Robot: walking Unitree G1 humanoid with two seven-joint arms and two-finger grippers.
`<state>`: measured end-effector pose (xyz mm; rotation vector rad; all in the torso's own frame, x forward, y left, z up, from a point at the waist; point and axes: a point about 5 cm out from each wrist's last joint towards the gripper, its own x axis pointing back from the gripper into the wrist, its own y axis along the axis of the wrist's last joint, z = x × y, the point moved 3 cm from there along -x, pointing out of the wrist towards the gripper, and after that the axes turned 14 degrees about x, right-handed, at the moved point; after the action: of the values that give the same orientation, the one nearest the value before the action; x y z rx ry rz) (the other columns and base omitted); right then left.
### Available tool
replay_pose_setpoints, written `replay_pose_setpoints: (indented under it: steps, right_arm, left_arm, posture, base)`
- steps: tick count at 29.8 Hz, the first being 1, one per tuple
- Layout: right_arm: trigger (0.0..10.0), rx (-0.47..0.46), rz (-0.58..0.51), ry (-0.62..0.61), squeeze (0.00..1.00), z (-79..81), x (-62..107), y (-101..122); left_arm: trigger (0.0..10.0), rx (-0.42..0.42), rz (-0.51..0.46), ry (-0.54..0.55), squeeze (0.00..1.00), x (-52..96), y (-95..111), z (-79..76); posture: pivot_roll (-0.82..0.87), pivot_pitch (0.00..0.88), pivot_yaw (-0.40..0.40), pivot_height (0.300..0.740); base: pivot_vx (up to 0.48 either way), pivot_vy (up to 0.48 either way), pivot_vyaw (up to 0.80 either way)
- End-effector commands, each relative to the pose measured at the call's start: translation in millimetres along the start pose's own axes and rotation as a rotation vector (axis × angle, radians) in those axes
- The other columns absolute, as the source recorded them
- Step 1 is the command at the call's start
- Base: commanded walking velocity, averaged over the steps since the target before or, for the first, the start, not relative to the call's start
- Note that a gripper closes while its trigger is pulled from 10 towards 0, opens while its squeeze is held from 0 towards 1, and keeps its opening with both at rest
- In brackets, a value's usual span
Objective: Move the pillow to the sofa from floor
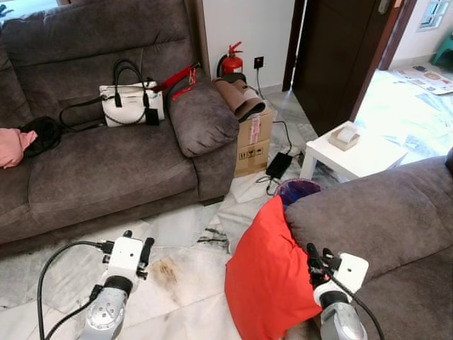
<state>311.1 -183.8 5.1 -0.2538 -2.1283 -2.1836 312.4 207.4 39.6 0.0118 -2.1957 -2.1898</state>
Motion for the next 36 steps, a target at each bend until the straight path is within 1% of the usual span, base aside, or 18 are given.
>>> replay_pose_setpoints:
  steps: [1, 4, 7, 9, 10, 16, 22, 27, 29, 36]
  right_arm:
    - [10.0, 0.002, 0.030, 0.005, 0.00, 4.6, 1.9, -6.3]
    - [10.0, -0.002, 0.030, -0.002, 0.00, 5.1, 3.2, -7.4]
    - [10.0, -0.010, 0.010, -0.004, 0.00, 5.8, 4.3, -6.2]
    - [10.0, 0.001, 0.015, 0.006, 0.00, 7.5, 4.2, -6.6]
    - [10.0, 0.023, 0.016, 0.019, 0.00, 9.4, 3.9, -6.4]
    - [10.0, 0.015, 0.015, 0.018, 0.00, 11.3, 1.9, -4.6]
    - [10.0, 0.015, 0.029, 0.027, 0.00, 13.6, 1.5, -6.1]
    - [10.0, 0.019, 0.047, 0.036, 0.00, 13.6, 2.0, -8.8]
    - [10.0, 0.012, 0.023, 0.041, 0.00, 13.3, 2.7, -6.6]
    - [10.0, 0.006, 0.016, 0.040, 0.00, 13.8, 1.9, -4.8]
  left_arm:
    - [10.0, 0.024, 0.018, 0.029, 0.00, 2.6, -2.6, 7.3]
    - [10.0, 0.029, 0.018, 0.033, 0.00, 1.6, -1.7, 9.4]
    - [10.0, 0.036, 0.016, 0.036, 0.00, -1.2, 0.3, 9.3]
    - [10.0, 0.067, 0.009, 0.054, 0.00, -2.9, 2.4, 10.5]
    - [10.0, 0.071, 0.008, 0.058, 0.00, -2.8, 2.4, 10.7]
    - [10.0, 0.062, 0.010, 0.051, 0.00, -0.2, 1.6, 11.2]
    - [10.0, 0.063, 0.015, 0.044, 0.00, -0.7, 1.4, 10.7]
    - [10.0, 0.066, 0.004, 0.033, 0.00, -3.4, 4.5, 5.9]
    - [10.0, 0.071, 0.003, 0.032, 0.00, -4.0, 4.8, 4.6]
    - [10.0, 0.070, 0.012, 0.029, 0.00, -3.2, 2.8, 4.7]
  posture:
    - [0.11, 0.135, 0.103, 0.720]
    - [0.11, 0.137, 0.106, 0.701]
    - [0.11, 0.136, 0.101, 0.701]
    - [0.11, 0.136, 0.101, 0.701]
    - [0.11, 0.137, 0.100, 0.701]
    - [0.11, 0.139, 0.100, 0.701]
    - [0.10, 0.130, 0.103, 0.701]
    - [0.10, 0.122, 0.099, 0.666]
    - [0.09, 0.118, 0.098, 0.666]
    - [0.08, 0.105, 0.100, 0.666]
  base:
    - [0.000, 0.000, 0.00]
    - [0.000, 0.000, 0.00]
    - [0.000, 0.000, 0.00]
    - [0.000, 0.000, 0.00]
    - [0.000, 0.000, 0.00]
    - [0.000, 0.000, 0.00]
    - [0.000, 0.000, 0.00]
    - [0.000, 0.000, 0.00]
    - [0.000, 0.000, 0.00]
    - [0.000, 0.000, 0.00]
